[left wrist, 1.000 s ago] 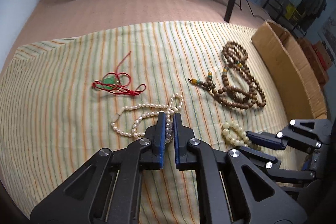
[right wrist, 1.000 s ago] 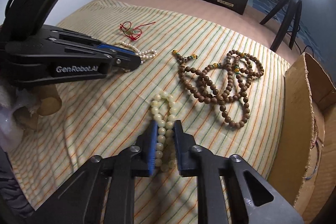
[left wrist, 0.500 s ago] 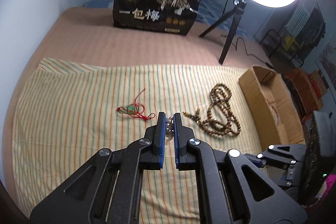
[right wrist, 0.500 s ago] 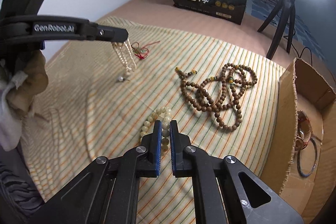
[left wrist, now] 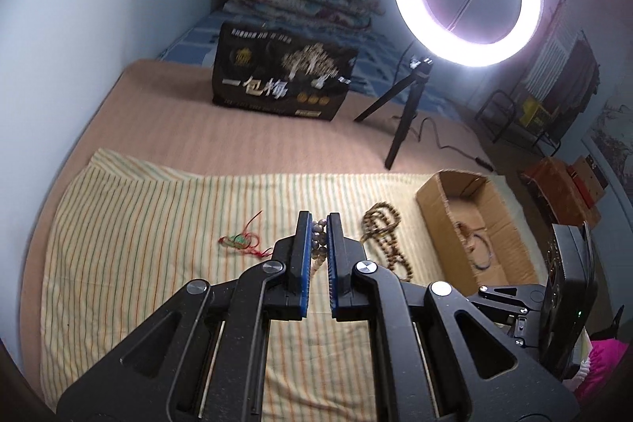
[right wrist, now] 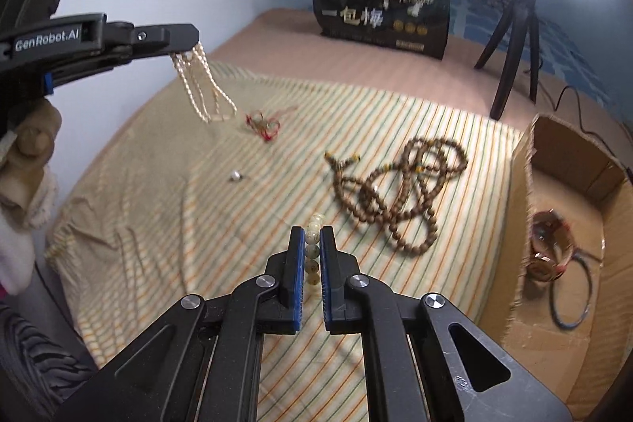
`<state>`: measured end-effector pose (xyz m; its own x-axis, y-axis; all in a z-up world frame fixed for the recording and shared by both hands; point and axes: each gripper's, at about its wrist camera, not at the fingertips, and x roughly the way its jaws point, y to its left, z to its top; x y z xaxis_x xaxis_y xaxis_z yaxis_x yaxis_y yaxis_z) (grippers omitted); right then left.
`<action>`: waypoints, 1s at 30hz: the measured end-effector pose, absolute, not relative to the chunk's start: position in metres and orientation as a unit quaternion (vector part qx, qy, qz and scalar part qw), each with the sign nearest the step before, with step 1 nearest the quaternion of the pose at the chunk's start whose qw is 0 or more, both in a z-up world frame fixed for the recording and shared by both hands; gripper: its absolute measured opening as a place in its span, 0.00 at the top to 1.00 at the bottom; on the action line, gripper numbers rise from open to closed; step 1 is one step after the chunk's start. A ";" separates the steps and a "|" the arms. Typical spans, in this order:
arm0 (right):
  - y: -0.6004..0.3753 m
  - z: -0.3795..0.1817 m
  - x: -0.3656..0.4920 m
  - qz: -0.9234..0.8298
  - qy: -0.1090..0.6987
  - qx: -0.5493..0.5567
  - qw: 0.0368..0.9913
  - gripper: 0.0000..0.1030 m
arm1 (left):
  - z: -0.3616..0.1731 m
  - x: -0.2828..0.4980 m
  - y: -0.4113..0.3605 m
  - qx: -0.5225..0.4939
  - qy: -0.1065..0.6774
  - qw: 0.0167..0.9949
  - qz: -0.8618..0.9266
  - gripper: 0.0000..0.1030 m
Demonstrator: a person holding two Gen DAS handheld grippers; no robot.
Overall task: Organize jewelry
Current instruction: 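Carry necklace and bracelet into the cardboard box and open both tools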
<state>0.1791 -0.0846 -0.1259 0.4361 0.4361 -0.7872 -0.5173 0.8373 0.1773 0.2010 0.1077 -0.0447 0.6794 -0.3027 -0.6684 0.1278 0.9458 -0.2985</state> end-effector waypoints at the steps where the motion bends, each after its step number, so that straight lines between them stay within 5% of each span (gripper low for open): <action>1: -0.085 -0.121 0.178 0.282 0.445 -0.045 0.849 0.94 | -0.040 0.198 0.105 -0.115 0.378 0.911 -0.122 0.95; 30: -0.215 -0.057 0.156 0.213 0.382 0.016 0.899 0.94 | -0.006 0.160 -0.027 -0.092 0.349 0.903 -0.232 0.95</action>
